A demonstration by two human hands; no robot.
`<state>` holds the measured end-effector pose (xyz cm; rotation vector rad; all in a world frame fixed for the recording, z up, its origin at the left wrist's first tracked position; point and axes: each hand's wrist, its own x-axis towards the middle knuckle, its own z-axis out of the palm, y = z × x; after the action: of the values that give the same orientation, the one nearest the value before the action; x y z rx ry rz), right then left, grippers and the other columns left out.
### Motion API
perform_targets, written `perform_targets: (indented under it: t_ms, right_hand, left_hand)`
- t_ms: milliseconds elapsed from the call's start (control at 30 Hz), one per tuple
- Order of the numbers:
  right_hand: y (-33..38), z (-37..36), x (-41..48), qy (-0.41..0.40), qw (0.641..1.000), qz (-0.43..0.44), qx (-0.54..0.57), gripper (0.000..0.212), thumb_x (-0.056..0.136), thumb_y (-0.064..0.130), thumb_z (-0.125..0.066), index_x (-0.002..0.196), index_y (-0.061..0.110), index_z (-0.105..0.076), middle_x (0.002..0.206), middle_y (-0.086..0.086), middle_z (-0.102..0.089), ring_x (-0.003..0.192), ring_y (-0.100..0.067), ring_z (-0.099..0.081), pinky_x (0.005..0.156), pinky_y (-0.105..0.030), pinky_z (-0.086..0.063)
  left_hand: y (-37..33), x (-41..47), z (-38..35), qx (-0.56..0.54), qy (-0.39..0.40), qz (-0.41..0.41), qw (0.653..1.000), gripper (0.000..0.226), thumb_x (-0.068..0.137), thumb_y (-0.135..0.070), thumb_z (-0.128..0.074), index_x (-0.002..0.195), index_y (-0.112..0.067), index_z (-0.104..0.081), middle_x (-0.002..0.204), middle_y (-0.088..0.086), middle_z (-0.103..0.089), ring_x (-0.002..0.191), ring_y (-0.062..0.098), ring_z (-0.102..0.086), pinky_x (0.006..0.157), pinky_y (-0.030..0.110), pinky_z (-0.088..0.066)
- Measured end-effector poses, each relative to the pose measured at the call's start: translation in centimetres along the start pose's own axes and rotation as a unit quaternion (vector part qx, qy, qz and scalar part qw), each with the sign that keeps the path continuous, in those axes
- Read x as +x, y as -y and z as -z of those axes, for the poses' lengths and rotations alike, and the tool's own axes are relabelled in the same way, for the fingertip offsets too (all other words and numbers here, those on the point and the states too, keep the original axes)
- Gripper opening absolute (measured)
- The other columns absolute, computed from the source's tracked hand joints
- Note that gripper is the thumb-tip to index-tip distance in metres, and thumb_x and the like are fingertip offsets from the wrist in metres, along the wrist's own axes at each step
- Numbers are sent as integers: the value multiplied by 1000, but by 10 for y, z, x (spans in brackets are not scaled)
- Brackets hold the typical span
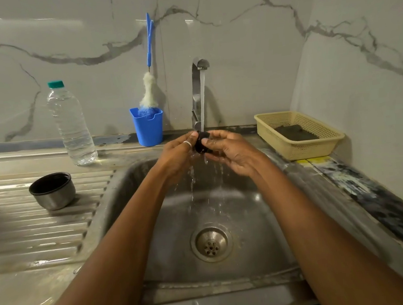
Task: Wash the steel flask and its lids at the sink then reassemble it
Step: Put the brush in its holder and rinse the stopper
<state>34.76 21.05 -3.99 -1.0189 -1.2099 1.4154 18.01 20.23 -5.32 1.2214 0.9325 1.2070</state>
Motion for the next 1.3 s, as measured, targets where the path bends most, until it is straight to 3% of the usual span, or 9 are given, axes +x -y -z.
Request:
perform_targets:
  t_ms: [133,267,367,533,700,800,967,1167,1300]
  right_hand:
    - [-1,0,0,-11,1000,25,-11,49,80,-13,-72,121,14,-63,122,-17,-66,113,-35,-67,99,-43,-56]
    - [3,-4,-3,2,1000,-5,21,33,94,18,-71,122,1,-63,118,-19,-69,111,-30,-69,96,-38,-58]
    - [2,-3,-1,-12,1000,-15,-14,34,93,19,-72,118,-2,-64,116,-18,-68,109,-29,-70,92,-37,-60]
    - [5,-2,4,-45,996,67,-40,40,78,5,-83,113,19,-69,121,-8,-69,115,-28,-66,102,-43,-54]
    - [7,-4,2,-49,988,111,-96,55,72,4,-87,122,22,-69,126,-2,-67,117,-23,-63,96,-40,-57]
    - [1,-6,0,-51,976,125,-172,63,73,8,-87,131,16,-64,126,0,-67,108,-12,-63,94,-30,-56]
    - [-4,-6,3,-78,943,171,-276,41,80,24,-85,115,20,-66,110,10,-67,106,-10,-63,95,-26,-52]
    - [-7,-3,6,-64,971,124,-197,44,90,18,-76,131,13,-63,123,0,-67,112,-17,-65,94,-38,-59]
    - [-6,-3,4,-64,985,80,-137,44,97,12,-67,140,10,-56,130,-5,-63,108,-18,-66,84,-31,-62]
  left_hand:
    - [-2,2,-2,-36,-18,5,999,34,105,-14,-51,138,-14,-60,126,10,-68,115,23,-67,85,28,-60]
    - [1,5,-1,-37,-35,3,999,33,106,-14,-49,137,-15,-61,127,13,-67,113,25,-69,89,33,-60]
    - [2,6,0,-30,-31,10,999,33,107,-14,-46,136,-15,-61,127,14,-67,113,25,-69,87,31,-60]
    - [2,2,-3,4,-16,35,999,25,105,-21,-51,116,-9,-70,125,19,-68,119,28,-64,105,43,-52]
    - [-4,1,-8,-94,-33,41,994,24,105,-22,-47,115,-9,-65,115,16,-70,105,24,-67,87,32,-60]
    - [-2,4,-8,-81,-37,55,994,33,105,-35,-50,117,-10,-67,110,15,-73,97,22,-69,85,32,-60]
    - [4,5,-8,-70,-33,83,994,38,106,-35,-49,122,-6,-66,113,16,-72,91,17,-71,81,29,-62]
    - [4,3,-12,-43,-18,81,996,36,109,-33,-42,126,-7,-62,117,18,-71,102,23,-70,91,35,-60]
    - [6,4,-9,8,-23,57,998,34,109,-31,-44,132,-10,-59,117,15,-71,112,27,-69,95,41,-59]
